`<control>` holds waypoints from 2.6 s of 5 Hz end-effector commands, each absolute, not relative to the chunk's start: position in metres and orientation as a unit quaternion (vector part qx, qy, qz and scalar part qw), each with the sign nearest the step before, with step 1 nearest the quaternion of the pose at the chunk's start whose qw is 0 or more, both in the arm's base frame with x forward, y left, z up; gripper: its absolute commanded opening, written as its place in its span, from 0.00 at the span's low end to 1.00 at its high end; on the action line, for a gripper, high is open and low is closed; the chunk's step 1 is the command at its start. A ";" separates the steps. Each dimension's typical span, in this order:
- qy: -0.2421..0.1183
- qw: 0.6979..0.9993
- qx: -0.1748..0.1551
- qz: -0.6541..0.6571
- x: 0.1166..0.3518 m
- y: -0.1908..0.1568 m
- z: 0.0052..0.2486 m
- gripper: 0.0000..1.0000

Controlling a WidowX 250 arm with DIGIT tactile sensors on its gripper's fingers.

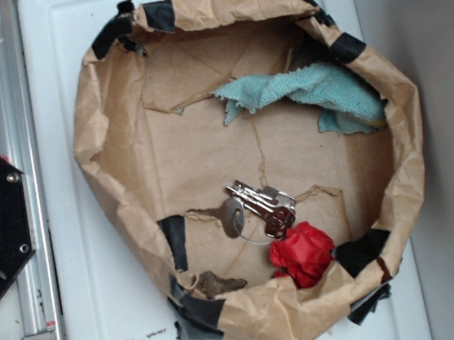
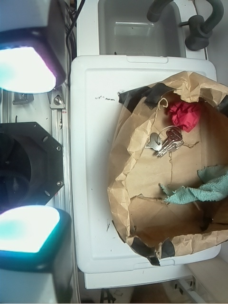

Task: Grab the blue cloth.

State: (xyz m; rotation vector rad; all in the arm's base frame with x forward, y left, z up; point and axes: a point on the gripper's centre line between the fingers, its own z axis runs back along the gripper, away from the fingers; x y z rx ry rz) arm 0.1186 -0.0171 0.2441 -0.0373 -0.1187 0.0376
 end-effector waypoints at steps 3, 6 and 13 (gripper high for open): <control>-0.089 0.992 0.028 0.082 0.205 0.041 0.182 1.00; -0.081 0.995 0.015 0.056 0.285 0.037 0.096 1.00; 0.000 0.984 0.146 0.103 0.335 0.091 0.033 0.00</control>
